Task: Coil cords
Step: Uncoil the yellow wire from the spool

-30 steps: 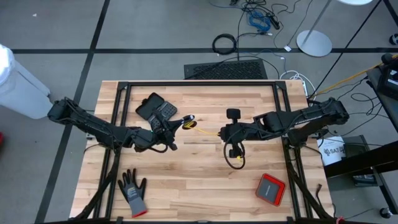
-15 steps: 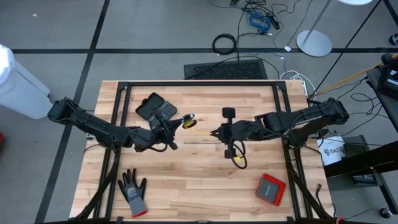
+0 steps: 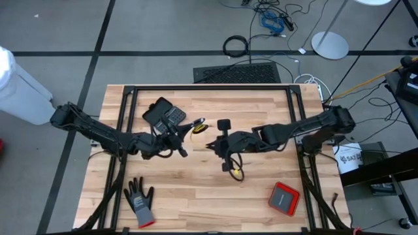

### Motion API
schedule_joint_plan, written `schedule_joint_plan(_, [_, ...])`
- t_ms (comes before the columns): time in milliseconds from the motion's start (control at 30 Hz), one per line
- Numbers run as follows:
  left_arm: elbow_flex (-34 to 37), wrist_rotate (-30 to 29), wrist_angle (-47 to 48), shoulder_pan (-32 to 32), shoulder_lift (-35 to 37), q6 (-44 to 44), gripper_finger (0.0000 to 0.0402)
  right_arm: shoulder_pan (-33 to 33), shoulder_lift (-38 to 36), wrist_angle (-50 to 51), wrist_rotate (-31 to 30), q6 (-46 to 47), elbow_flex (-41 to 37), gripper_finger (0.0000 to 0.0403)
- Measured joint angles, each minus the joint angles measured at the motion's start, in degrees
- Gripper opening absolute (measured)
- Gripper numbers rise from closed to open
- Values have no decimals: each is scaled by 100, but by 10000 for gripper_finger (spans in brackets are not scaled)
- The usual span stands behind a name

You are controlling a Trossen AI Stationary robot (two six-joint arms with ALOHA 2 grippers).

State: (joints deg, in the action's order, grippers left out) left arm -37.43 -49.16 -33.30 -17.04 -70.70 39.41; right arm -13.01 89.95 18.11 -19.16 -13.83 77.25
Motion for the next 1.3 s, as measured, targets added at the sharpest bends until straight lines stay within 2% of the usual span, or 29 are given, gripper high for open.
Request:
schedule_joint_plan(133, [-7, 94, -337, -85, 0, 46, 2, 149, 146, 52, 6, 9, 0, 0])
schedule_joint_plan(333, [-156, 91, -365, -277, 0, 370, 2, 359, 406, 389, 4, 63, 0, 0])
schedule_joint_plan(500, [-179, -132, -358, -428, 0, 737, 2, 560, 418, 846, -30, 224, 0, 0])
schedule_joint_plan(733, [-181, -214, -331, -583, 79, 805, 2, 744, 43, 1595, -96, 573, 0, 0])
schedule_joint_plan(967, [-190, -525, -128, -753, 260, 869, 2, 712, -520, 2275, -496, 967, 0, 0])
schedule_joint_plan(1300, [-190, -757, 143, -784, 280, 903, 2, 99, -1407, 2029, -509, 1103, 0, 0])
